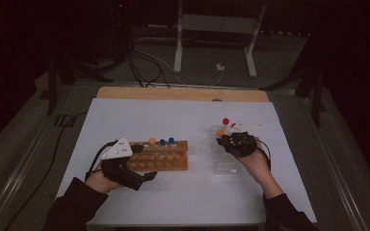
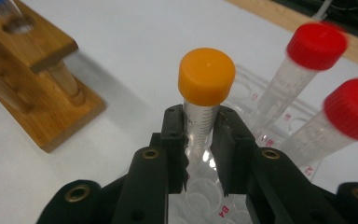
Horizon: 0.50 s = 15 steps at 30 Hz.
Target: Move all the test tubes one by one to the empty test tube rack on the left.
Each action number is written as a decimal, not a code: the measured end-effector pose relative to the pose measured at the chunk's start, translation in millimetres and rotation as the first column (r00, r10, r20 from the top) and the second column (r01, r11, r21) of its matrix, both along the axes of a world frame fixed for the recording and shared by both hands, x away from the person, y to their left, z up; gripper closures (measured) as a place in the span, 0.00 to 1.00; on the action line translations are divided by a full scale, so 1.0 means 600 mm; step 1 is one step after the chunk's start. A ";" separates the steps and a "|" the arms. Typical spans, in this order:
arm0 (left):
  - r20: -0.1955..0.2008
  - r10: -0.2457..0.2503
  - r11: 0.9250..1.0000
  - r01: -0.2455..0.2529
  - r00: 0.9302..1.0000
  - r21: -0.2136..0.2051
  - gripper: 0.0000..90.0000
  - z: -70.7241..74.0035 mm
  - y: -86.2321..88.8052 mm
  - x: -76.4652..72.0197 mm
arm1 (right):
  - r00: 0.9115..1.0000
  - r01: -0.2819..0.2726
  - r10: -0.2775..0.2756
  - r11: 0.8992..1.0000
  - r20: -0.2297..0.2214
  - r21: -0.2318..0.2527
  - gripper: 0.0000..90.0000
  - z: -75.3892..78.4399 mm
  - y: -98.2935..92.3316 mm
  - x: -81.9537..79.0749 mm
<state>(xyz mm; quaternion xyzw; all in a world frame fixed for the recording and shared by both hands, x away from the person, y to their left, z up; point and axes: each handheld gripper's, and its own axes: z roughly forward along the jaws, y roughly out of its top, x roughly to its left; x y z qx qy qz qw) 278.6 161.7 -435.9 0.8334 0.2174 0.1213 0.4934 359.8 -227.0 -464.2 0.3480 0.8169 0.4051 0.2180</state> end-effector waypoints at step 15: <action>0.002 -0.013 1.000 0.013 1.000 -0.016 0.02 0.005 -0.004 -0.004 | 0.991 0.000 -0.009 0.998 0.133 0.068 0.83 0.078 -0.011 -0.051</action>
